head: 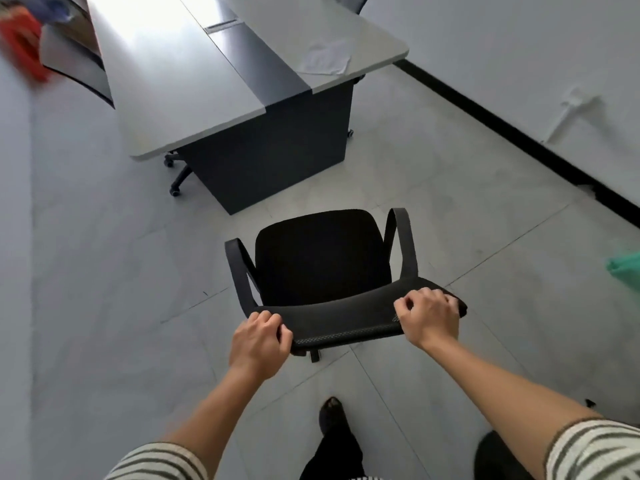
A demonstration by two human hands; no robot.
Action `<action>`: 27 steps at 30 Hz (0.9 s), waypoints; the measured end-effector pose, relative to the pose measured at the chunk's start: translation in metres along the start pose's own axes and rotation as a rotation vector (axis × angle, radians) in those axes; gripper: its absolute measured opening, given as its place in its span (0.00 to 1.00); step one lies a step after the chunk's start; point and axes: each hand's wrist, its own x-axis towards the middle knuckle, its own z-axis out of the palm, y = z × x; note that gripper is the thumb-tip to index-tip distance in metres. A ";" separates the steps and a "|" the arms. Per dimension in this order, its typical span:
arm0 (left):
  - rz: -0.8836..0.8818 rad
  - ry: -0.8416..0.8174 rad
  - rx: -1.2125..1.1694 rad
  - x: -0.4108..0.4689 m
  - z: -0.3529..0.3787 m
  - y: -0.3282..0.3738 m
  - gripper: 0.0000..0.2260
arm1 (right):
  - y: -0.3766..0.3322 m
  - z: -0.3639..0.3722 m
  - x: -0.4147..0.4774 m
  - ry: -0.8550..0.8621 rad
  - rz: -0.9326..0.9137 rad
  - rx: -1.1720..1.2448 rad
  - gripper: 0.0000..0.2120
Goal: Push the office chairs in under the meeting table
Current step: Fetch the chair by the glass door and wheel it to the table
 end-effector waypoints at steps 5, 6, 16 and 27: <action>0.009 -0.027 0.028 0.085 -0.006 -0.014 0.15 | -0.026 -0.008 0.076 -0.021 -0.016 -0.018 0.20; 0.009 -0.026 0.034 0.099 -0.006 -0.015 0.14 | -0.029 -0.010 0.089 -0.022 -0.019 -0.021 0.21; -0.102 0.025 0.017 0.231 0.004 0.014 0.14 | -0.029 -0.028 0.253 0.050 -0.128 0.031 0.21; -0.367 0.042 -0.028 0.360 0.017 0.092 0.14 | -0.017 -0.067 0.459 -0.026 -0.337 0.008 0.20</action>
